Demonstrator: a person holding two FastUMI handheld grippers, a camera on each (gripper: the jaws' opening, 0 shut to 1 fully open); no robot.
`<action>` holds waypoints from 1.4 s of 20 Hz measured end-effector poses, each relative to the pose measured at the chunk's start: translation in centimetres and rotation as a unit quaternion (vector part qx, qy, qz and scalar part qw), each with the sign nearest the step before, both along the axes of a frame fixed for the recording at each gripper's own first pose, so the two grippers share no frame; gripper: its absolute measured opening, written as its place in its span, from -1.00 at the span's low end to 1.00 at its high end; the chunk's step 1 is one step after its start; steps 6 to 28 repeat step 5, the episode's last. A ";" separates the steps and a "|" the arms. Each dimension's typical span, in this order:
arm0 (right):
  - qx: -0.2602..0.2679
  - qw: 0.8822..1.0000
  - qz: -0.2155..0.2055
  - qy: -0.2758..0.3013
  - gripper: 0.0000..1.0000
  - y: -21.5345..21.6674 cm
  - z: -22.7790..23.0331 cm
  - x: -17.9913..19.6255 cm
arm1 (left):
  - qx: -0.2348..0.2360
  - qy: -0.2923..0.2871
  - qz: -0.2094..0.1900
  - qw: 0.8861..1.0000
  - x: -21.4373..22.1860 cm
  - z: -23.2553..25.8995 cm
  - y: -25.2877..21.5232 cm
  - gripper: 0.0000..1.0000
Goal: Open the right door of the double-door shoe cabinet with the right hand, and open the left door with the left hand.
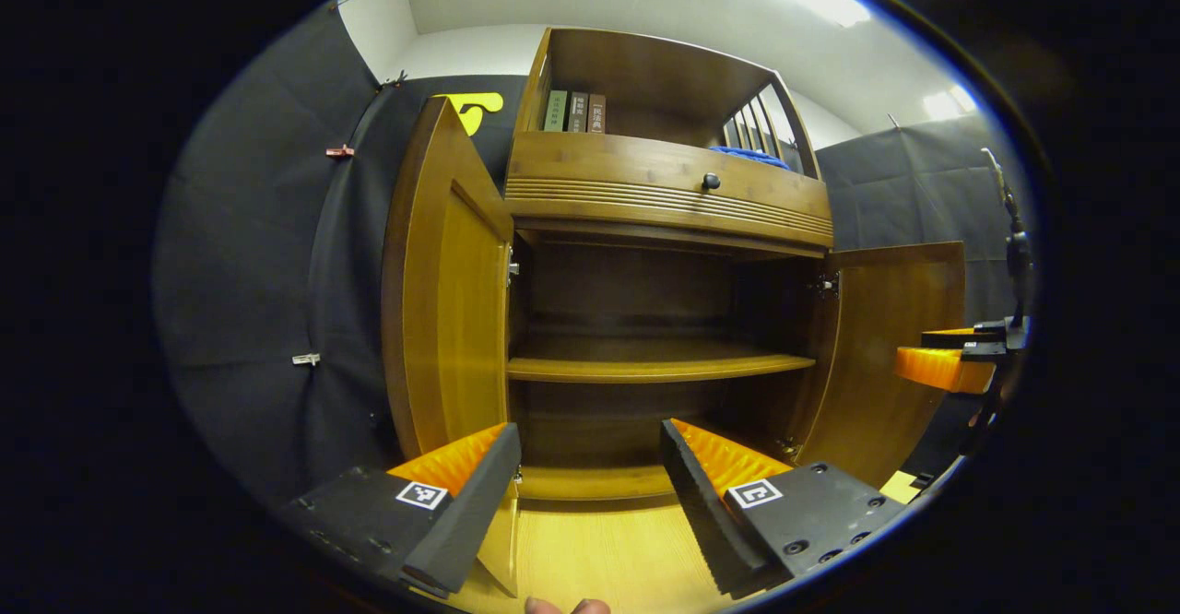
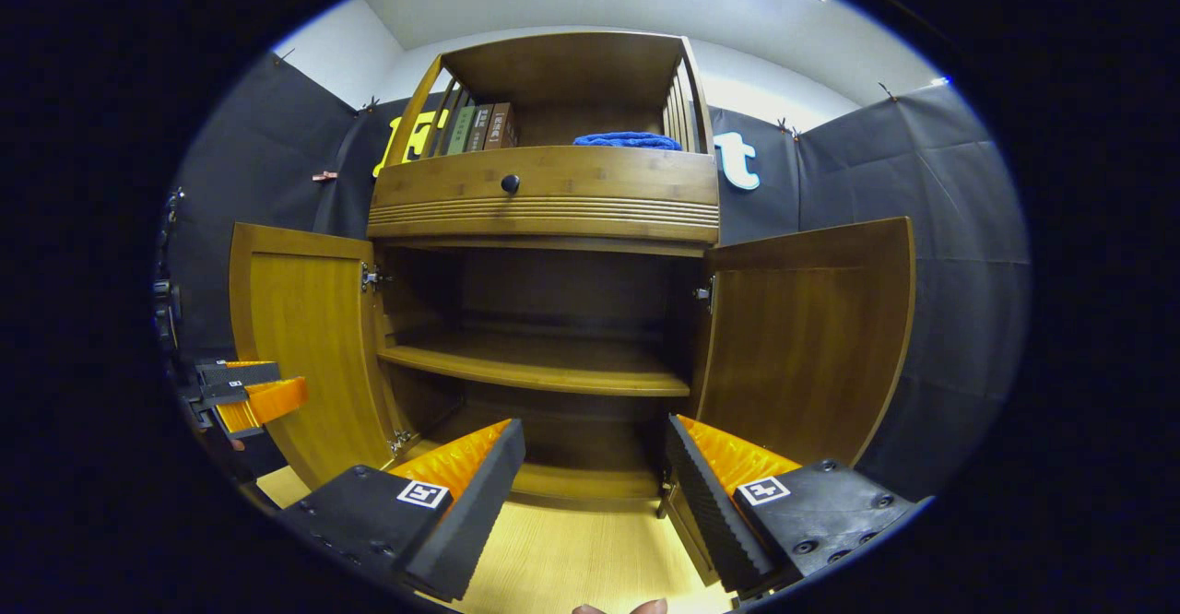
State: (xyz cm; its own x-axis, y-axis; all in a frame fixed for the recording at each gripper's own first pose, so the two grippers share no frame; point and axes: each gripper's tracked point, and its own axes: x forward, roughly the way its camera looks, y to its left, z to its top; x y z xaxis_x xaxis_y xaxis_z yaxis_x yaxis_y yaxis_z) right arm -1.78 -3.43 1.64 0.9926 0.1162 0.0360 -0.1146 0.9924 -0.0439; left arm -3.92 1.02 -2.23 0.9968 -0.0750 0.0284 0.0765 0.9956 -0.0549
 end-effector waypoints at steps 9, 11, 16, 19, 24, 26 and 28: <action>-0.001 1.000 0.001 -0.004 0.92 -0.3 0.2 -0.6 | 0.006 -0.004 -0.004 1.000 -0.6 0.3 -0.8 0.90; -0.001 1.000 0.001 -0.004 0.92 -0.3 0.2 -0.6 | 0.006 -0.004 -0.004 1.000 -0.6 0.3 -0.8 0.90; -0.001 1.000 0.001 -0.004 0.92 -0.3 0.2 -0.6 | 0.006 -0.004 -0.004 1.000 -0.6 0.3 -0.8 0.90; -0.001 1.000 0.001 -0.004 0.92 -0.3 0.2 -0.6 | 0.006 -0.004 -0.004 1.000 -0.6 0.3 -0.8 0.90; -0.001 1.000 0.001 -0.004 0.92 -0.3 0.2 -0.6 | 0.006 -0.004 -0.004 1.000 -0.6 0.3 -0.8 0.90; -0.001 1.000 0.001 -0.004 0.92 -0.3 0.2 -0.6 | 0.006 -0.004 -0.004 1.000 -0.6 0.3 -0.8 0.90; -0.001 1.000 0.001 -0.004 0.92 -0.3 0.2 -0.6 | 0.006 -0.004 -0.004 1.000 -0.6 0.3 -0.8 0.90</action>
